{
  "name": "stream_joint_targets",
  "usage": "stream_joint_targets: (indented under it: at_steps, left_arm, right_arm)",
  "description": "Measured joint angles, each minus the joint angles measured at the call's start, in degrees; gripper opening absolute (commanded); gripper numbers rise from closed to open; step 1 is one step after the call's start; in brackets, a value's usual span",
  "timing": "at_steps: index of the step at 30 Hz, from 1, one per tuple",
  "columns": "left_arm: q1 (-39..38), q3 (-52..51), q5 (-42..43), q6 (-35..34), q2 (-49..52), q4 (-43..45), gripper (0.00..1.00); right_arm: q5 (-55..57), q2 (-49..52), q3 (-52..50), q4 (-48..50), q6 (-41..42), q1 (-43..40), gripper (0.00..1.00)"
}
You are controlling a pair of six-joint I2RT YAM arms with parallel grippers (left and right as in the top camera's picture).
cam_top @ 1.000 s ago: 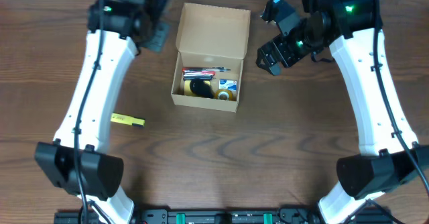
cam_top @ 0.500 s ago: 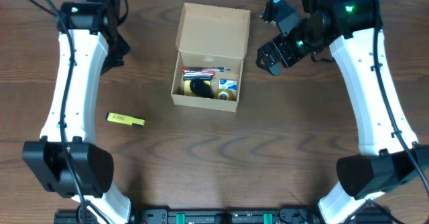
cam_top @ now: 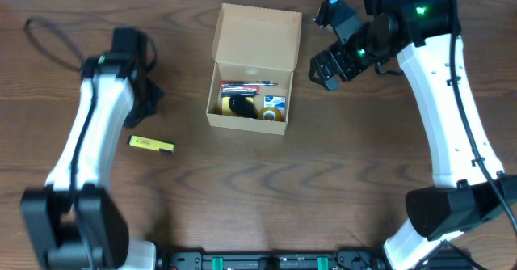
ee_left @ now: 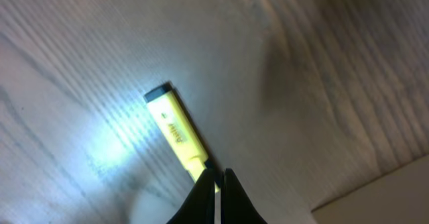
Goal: Pack container
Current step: 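Move the left gripper to the yellow highlighter and grasp it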
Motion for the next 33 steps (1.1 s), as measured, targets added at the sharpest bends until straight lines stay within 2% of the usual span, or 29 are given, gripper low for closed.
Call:
stream_joint_targets:
  at_steps: [1,3,7,10,12,14,21,33]
  left_arm:
    - [0.63,-2.8,0.68,0.55,-2.43,2.14,0.06]
    - [1.81,-8.41,1.55,1.46,-6.93,5.05,0.13]
    - [2.49,-14.88,2.27,2.03,-8.83,7.58,0.26]
    - [3.06,-18.64,2.49,-0.04,-8.63,11.08,0.35]
    - [3.48,-20.72,2.95,-1.9,-8.52,13.7,0.47]
    - [3.69,-22.34,3.26,-3.96,-8.31,16.2,0.51]
    - [3.69,-25.09,3.34,-8.04,-7.28,22.14,0.55]
    - [3.85,-26.45,4.02,-15.47,-0.44,24.74,0.59]
  right_arm:
    - [0.0,0.0,0.0,-0.02,0.0,0.0,0.99]
    - [0.02,0.0,0.0,-0.04,0.0,0.0,0.99]
    - [0.07,0.0,0.0,-0.02,0.0,0.0,0.99]
    - [0.09,0.0,0.0,-0.04,0.0,0.0,0.99]
    - [0.11,0.0,0.0,-0.02,0.0,0.0,0.99]
    - [0.09,0.0,0.0,-0.02,0.0,0.0,0.99]
    - [0.11,0.0,0.0,-0.02,0.0,0.0,0.99]
    - [0.11,0.0,0.0,-0.02,0.0,0.0,0.99]
